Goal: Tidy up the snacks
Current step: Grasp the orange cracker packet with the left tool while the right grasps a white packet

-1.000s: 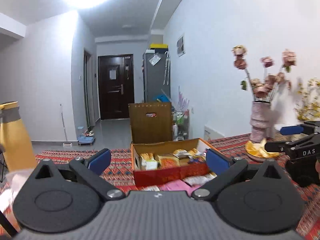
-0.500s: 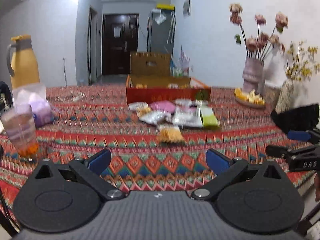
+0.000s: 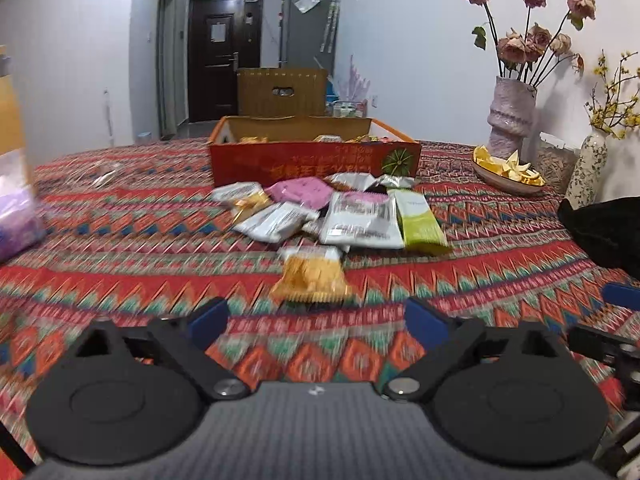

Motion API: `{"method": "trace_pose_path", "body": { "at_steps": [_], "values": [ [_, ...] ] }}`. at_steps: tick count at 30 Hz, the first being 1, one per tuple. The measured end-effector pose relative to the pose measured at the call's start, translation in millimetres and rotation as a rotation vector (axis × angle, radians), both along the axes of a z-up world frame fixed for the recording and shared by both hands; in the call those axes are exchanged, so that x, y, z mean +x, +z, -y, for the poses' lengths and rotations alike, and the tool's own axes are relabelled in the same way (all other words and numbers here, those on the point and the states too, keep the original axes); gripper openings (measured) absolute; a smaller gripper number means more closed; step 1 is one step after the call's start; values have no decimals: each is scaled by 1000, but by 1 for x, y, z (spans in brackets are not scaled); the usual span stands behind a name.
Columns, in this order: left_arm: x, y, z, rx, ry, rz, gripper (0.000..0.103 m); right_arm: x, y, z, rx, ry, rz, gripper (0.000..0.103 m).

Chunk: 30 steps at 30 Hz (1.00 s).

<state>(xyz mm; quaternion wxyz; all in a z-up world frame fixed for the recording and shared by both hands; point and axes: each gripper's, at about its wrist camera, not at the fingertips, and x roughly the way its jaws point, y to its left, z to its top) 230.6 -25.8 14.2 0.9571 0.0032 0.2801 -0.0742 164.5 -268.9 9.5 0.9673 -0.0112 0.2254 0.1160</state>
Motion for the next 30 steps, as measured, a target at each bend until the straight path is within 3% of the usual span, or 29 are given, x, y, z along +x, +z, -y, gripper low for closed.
{"method": "trace_pose_path", "body": {
  "at_steps": [3, 7, 9, 10, 12, 16, 21, 22, 23, 24, 30],
  "values": [
    [39, -10, 6, 17, -10, -17, 86, 12, 2, 3, -4, 3, 6, 81],
    [84, -29, 7, 23, -7, -68, 85, 40, 2, -9, -109, 26, 8, 81],
    [96, -37, 3, 6, -7, -101, 66, 56, 5, -16, -147, 54, 9, 81],
    [98, -39, 0, 2, -12, -99, 47, 68, 6, -22, -168, 75, 3, 80],
    [97, -38, -7, -26, -11, -101, 42, 87, 7, -35, -209, 106, 0, 80],
    [83, -27, -39, -164, 31, -95, 41, 129, 7, -74, -274, 229, 25, 80],
    [70, -18, -71, -190, 97, -56, 41, 181, -7, -125, -371, 371, 27, 80],
    [68, -18, -75, -185, 108, -52, 41, 192, -13, -134, -385, 388, 14, 75],
    [67, -18, -78, -177, 116, -47, 41, 200, -18, -139, -384, 391, -6, 60],
    [67, -18, -80, -175, 120, -49, 41, 207, -22, -142, -371, 384, -36, 51],
    [59, -20, -86, -181, 121, -62, 41, 193, -23, -119, -196, 297, -124, 43]
  ]
}}
